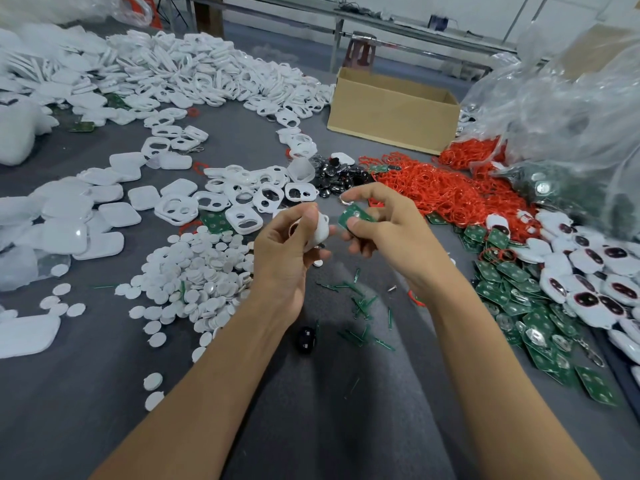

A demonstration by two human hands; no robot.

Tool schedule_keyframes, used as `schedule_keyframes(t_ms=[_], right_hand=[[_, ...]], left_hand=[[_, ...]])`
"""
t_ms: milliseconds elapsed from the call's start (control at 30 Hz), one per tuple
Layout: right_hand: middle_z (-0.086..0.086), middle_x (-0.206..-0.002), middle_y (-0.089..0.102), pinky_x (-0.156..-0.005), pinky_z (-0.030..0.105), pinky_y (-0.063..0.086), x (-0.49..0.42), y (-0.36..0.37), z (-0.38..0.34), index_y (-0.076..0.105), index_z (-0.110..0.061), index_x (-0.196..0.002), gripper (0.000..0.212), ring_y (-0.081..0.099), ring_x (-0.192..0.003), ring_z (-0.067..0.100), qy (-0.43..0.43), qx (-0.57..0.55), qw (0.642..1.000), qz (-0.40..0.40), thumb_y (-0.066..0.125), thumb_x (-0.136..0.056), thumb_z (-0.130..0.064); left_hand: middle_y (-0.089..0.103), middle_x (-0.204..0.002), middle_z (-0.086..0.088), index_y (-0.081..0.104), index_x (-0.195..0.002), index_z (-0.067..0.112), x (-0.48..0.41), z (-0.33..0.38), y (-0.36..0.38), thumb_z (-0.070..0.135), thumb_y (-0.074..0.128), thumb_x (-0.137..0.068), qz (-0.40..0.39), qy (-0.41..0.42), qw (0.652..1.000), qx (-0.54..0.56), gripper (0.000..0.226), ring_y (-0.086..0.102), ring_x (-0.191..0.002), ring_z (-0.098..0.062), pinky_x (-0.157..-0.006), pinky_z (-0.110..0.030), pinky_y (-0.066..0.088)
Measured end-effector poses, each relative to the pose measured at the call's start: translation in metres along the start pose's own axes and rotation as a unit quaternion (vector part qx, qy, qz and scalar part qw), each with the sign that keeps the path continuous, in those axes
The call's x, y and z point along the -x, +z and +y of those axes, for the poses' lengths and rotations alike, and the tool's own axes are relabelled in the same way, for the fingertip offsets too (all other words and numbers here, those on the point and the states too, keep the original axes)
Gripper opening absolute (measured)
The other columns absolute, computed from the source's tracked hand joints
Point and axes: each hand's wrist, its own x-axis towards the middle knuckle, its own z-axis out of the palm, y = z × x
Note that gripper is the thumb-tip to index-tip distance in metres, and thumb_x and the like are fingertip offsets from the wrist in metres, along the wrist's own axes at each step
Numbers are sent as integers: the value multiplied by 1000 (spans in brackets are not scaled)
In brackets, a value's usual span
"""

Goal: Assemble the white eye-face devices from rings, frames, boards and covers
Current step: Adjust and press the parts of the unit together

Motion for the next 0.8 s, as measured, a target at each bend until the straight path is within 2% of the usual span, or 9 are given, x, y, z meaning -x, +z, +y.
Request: schedule_keyframes(t_ms=[33,133,233,333,467,600,733,800], right_hand=[[4,-69,62,-50,24,42,0,0,1,61,-12,-98,26,57,-52,15,-1,15,1000,7,50,-89,9],[3,-70,59,-57,31,45,-2,1,5,63,-16,-86,29,58,-58,16,-4,76,997,18,46,-88,8],[1,-67,57,-67,36,45,-4,1,11,64,-20,-83,18,53,-65,17,-12,140,990,10,53,-93,-10],[-1,-64,56,-59,30,38,-5,0,15,63,-19,-79,17,45,-58,12,-39,199,979,-9,59,-93,-28],[-4,-68,58,-56,20,33,-5,-4,15,58,-18,-80,14,46,-60,7,-96,287,953,-27,59,-93,-24],[1,-67,57,-60,32,34,-5,-9,17,58,-14,-78,18,48,-63,14,-132,331,933,-50,57,-94,-22],[-8,-59,48,-57,27,33,-5,-10,21,51,-20,-68,27,43,-58,6,-159,321,932,-48,61,-91,-30],[-6,-59,50,-59,32,35,-6,-8,25,53,-17,-67,28,44,-58,10,-164,323,932,-30,63,-90,-30]], left_hand=[[69,-82,-2,67,-92,12,-1,0,0,13,63,-89,1,-9,1000,0,6,69,-72,-13,-51,-18,51],[65,-96,-10,65,-101,9,-1,0,1,-3,53,-94,-20,-43,999,-6,19,66,-75,-14,-59,-20,55],[62,-100,-11,65,-102,9,1,0,4,-11,49,-92,-33,-40,998,-25,28,65,-72,-10,-62,-20,56],[62,-94,-8,67,-97,11,3,0,5,-13,49,-90,-36,-19,997,-70,30,63,-73,-13,-61,-22,56],[62,-90,-8,67,-96,9,7,1,5,-13,53,-89,-54,-7,992,-111,27,62,-77,-17,-64,-25,59],[62,-92,-10,67,-98,8,8,2,4,-12,58,-87,-60,-5,990,-128,25,64,-78,-18,-67,-27,59],[65,-90,-11,67,-93,9,8,3,3,-5,65,-86,-68,-19,987,-147,16,65,-82,-19,-74,-30,61],[65,-91,-11,67,-93,9,9,2,3,-4,65,-87,-65,-26,983,-170,15,64,-84,-19,-78,-31,60]])
